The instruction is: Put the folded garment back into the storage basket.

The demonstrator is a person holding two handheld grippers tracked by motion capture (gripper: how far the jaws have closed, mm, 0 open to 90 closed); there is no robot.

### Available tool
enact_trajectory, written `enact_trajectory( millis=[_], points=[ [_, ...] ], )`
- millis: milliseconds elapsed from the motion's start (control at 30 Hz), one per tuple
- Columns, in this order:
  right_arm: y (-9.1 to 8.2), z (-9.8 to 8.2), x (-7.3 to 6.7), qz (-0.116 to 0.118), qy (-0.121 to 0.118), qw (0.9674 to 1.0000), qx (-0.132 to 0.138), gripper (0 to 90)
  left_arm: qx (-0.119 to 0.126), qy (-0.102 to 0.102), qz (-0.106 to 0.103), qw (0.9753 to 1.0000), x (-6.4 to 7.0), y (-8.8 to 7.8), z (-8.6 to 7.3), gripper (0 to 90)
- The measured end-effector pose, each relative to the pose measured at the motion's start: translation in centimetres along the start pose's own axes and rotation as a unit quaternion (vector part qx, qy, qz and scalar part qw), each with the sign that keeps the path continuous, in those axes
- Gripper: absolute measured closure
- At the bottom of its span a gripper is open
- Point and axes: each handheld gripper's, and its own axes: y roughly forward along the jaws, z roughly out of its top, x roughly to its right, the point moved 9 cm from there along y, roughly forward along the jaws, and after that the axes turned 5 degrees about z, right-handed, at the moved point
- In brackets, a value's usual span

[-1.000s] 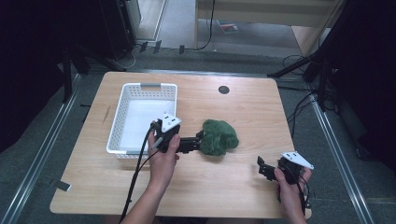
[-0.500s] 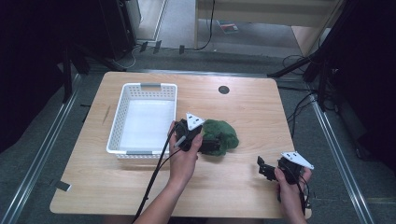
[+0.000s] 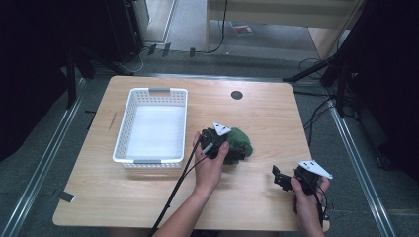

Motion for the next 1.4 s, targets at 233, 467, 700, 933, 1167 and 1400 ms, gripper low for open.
enact_trajectory(
  millis=[233,467,700,933,1167,1400],
  points=[
    [0.0,0.0,0.0,0.0,-0.002,1.0,0.0,0.8,-0.035,0.002,0.014,0.9993,-0.1,1.6,-1.5,0.0],
    [0.0,0.0,0.0,0.0,-0.004,1.0,0.0,0.8,-0.057,0.005,0.024,0.9981,-0.2,2.5,-2.4,0.0],
    [0.0,0.0,-0.1,0.0,-0.002,1.0,-0.002,0.8,-0.091,-0.007,0.049,0.9946,-0.8,3.7,-3.7,0.0],
    [0.0,0.0,-0.1,0.001,-0.002,1.0,-0.001,0.8,-0.095,-0.008,0.053,0.994,-0.6,4.2,-4.0,0.0],
    [0.0,0.0,-0.1,0.0,-0.003,1.0,-0.002,0.8,-0.09,0.006,0.063,0.9939,-0.4,4.1,-3.9,8.1],
    [0.0,0.0,-0.1,0.0,-0.002,1.0,-0.001,0.8,-0.073,0.004,0.053,0.9959,-0.4,3.3,-3.1,22.4]
  ],
)
